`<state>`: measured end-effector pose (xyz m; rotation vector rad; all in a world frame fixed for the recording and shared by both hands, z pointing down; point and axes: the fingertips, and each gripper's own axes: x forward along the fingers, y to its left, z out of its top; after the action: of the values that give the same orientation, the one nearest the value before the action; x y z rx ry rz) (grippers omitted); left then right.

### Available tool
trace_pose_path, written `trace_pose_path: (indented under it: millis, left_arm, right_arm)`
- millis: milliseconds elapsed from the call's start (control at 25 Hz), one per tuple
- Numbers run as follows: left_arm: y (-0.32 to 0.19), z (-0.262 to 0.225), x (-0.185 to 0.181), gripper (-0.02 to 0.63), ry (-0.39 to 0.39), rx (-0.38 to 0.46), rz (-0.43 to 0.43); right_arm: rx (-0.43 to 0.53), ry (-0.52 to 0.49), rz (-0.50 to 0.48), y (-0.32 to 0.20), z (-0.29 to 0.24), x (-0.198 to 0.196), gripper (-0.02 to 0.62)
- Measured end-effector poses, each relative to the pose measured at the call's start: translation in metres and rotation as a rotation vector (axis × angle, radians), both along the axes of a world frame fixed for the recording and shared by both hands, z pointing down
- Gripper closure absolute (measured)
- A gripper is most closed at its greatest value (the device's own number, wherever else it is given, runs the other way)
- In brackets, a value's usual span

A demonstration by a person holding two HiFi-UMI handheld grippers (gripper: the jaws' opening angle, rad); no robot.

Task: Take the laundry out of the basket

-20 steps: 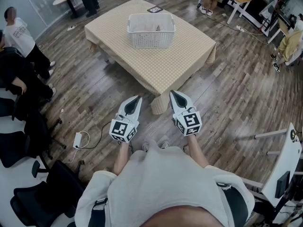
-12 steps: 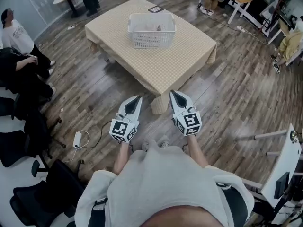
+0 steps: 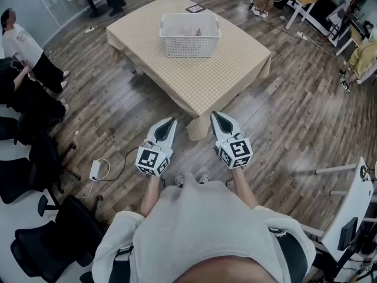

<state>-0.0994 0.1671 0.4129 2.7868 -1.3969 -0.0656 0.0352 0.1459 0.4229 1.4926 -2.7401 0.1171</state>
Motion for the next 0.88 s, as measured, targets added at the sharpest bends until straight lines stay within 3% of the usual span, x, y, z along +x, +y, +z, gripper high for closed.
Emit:
trace_pose_path:
  millis: [880]
  left_arm:
    - [-0.020, 0.009, 0.047, 0.595, -0.016, -0.016, -0.095]
  right_arm:
    - [-0.021, -0.011, -0.058, -0.023, 0.017, 0.059, 0.597]
